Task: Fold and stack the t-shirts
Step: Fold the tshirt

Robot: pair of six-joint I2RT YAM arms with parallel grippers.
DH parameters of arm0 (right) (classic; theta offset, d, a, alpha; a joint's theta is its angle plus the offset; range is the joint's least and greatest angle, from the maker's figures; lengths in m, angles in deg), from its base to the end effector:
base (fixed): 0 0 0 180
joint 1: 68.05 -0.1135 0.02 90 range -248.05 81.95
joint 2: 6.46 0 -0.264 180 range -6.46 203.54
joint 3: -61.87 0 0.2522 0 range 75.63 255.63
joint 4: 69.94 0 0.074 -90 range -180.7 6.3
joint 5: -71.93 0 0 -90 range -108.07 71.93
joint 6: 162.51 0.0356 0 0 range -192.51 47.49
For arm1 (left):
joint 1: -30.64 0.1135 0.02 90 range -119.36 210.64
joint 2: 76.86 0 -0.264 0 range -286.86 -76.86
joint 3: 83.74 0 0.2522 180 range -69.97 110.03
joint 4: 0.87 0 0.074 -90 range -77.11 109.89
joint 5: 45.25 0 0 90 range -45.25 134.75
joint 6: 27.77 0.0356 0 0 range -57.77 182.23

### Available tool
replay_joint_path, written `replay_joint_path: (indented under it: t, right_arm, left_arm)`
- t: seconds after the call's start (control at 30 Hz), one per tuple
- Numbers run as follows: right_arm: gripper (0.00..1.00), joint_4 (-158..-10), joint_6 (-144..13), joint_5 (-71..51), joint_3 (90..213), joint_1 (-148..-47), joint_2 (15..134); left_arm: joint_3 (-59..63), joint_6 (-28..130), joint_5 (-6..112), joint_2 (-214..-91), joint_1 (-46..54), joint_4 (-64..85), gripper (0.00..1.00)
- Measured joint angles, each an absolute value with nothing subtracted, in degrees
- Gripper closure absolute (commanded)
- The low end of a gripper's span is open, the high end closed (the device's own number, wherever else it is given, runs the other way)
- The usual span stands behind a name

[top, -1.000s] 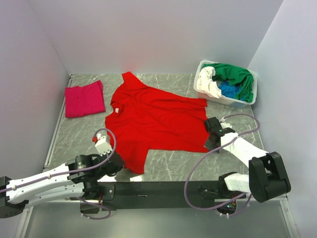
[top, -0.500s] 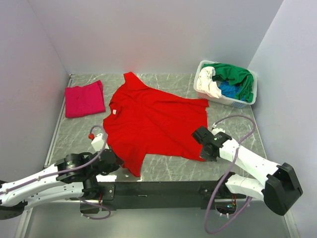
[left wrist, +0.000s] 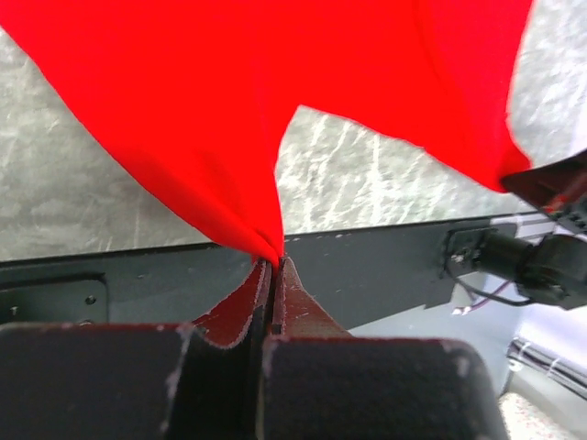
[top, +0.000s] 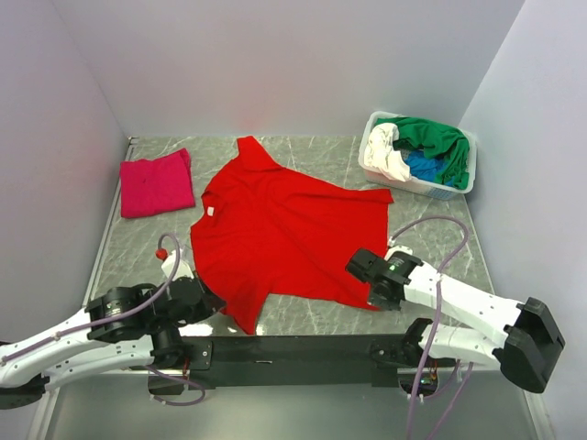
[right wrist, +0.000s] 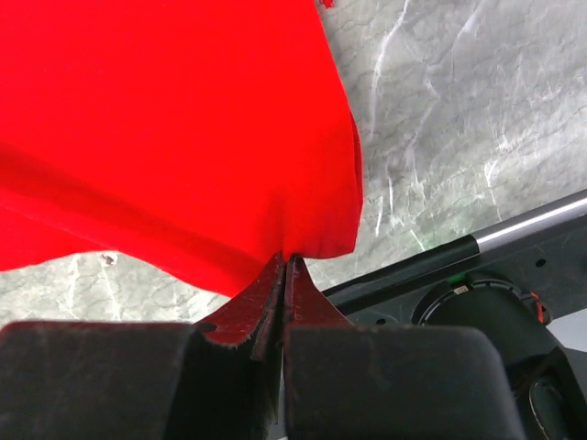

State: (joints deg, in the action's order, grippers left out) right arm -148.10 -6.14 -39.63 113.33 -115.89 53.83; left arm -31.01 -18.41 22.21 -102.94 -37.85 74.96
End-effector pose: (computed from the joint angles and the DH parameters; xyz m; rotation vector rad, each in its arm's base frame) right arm 0.1063 0.0980 0.1971 0.4627 2.7500 -0.2268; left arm 0.0414 -0.0677 0.2618 -0.4453 2.4467 -0.7580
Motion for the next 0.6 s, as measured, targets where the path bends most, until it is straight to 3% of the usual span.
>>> replay_joint_path:
  t: [0.17,0.37,0.6]
  right_arm:
    - [1.00,-148.56,-6.25,-40.90,116.56,-115.91,57.46]
    - [1.00,-145.85,-11.91,-43.10,122.88,-112.00,64.63]
    - [1.00,-140.21,-22.58,-43.54,127.10,-102.66,68.56]
  left_arm:
    - [-28.79,-16.51,18.36,-104.54,-37.85,72.24,0.99]
    - [-21.31,-7.90,9.24,-116.39,-37.33,64.57,0.99]
    - [-18.10,9.00,13.29,-126.88,-19.99,49.45,0.99]
